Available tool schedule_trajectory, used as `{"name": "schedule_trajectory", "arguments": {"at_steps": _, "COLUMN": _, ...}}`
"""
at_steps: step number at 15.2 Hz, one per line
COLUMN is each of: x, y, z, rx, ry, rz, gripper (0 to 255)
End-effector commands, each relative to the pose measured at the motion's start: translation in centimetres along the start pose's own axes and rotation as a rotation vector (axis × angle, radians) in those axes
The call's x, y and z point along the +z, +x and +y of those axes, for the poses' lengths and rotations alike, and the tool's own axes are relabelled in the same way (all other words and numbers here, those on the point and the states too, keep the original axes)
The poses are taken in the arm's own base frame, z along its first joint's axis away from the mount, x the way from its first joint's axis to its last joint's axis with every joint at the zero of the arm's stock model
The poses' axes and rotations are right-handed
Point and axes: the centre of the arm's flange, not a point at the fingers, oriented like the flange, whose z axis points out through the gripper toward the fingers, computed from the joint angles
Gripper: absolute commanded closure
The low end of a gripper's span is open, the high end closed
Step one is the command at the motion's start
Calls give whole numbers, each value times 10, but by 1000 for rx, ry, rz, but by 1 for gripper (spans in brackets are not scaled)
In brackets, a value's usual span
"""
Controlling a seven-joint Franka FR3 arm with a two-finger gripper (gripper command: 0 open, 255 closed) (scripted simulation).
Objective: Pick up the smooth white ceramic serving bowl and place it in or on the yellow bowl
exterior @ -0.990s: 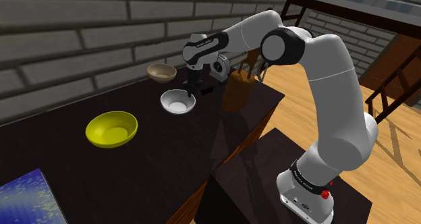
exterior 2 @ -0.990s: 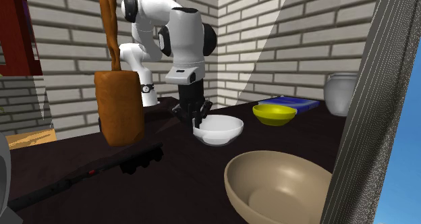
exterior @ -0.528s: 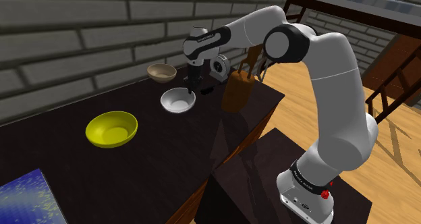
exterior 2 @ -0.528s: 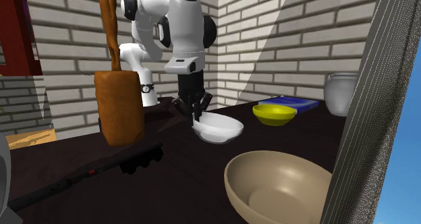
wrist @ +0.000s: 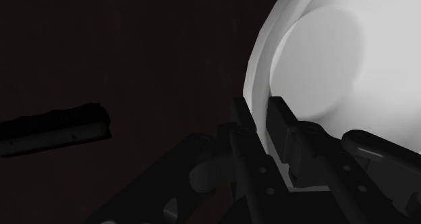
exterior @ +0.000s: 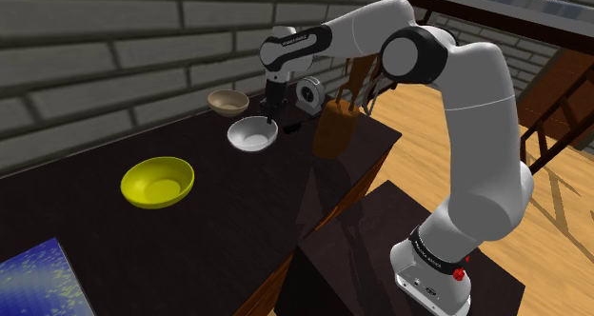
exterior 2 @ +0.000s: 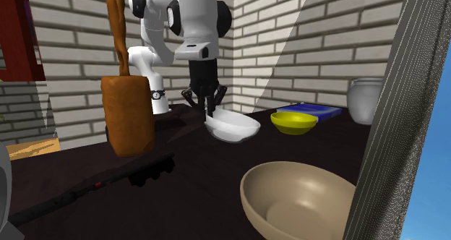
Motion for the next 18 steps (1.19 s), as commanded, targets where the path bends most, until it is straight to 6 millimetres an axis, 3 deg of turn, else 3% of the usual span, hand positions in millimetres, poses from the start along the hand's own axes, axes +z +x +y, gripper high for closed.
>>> {"name": "schedule_trajectory", "arguments": {"at_steps": 1, "x": -11, "y": -1, "z": -3, "rx": 0, "ry": 0, "rz": 0, "gripper": 255}}
{"name": "schedule_trajectory", "arguments": {"at_steps": 13, "x": -73, "y": -10, "z": -9, "rx": 0, "ry": 0, "rz": 0, "gripper": 255}}
{"name": "schedule_trajectory", "arguments": {"at_steps": 18, "x": -72, "y": -19, "z": -75, "rx": 0, "ry": 0, "rz": 0, "gripper": 255}}
